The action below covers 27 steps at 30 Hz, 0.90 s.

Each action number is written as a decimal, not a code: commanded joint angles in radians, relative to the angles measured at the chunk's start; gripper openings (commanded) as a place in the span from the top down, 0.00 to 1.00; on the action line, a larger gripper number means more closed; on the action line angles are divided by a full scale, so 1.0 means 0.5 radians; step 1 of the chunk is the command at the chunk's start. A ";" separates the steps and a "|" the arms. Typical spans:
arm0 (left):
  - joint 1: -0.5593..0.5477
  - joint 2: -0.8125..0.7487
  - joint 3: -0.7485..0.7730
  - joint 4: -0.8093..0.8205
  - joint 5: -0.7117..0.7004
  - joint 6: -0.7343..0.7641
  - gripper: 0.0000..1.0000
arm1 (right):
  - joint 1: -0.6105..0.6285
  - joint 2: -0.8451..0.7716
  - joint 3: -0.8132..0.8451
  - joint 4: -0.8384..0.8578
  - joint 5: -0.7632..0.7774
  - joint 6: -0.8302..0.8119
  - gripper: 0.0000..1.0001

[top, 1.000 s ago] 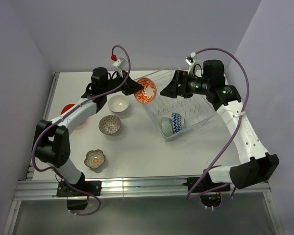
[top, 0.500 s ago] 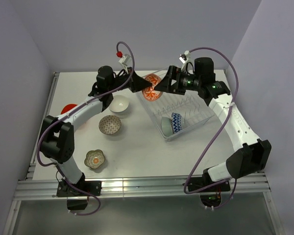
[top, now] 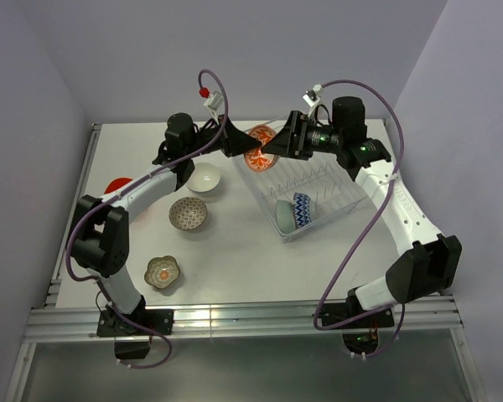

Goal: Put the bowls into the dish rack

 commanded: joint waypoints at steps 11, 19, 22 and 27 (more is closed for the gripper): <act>-0.009 -0.015 0.032 0.305 0.113 -0.150 1.00 | -0.047 -0.049 0.003 0.118 -0.171 0.151 0.07; -0.003 0.006 0.029 0.312 0.125 -0.156 1.00 | -0.108 -0.052 0.022 0.063 -0.233 0.151 0.06; 0.003 0.010 0.023 0.302 0.122 -0.144 1.00 | -0.111 -0.061 0.031 0.045 -0.230 0.139 0.06; 0.003 0.037 0.042 0.296 0.125 -0.144 1.00 | -0.123 -0.076 0.009 0.041 -0.257 0.126 0.06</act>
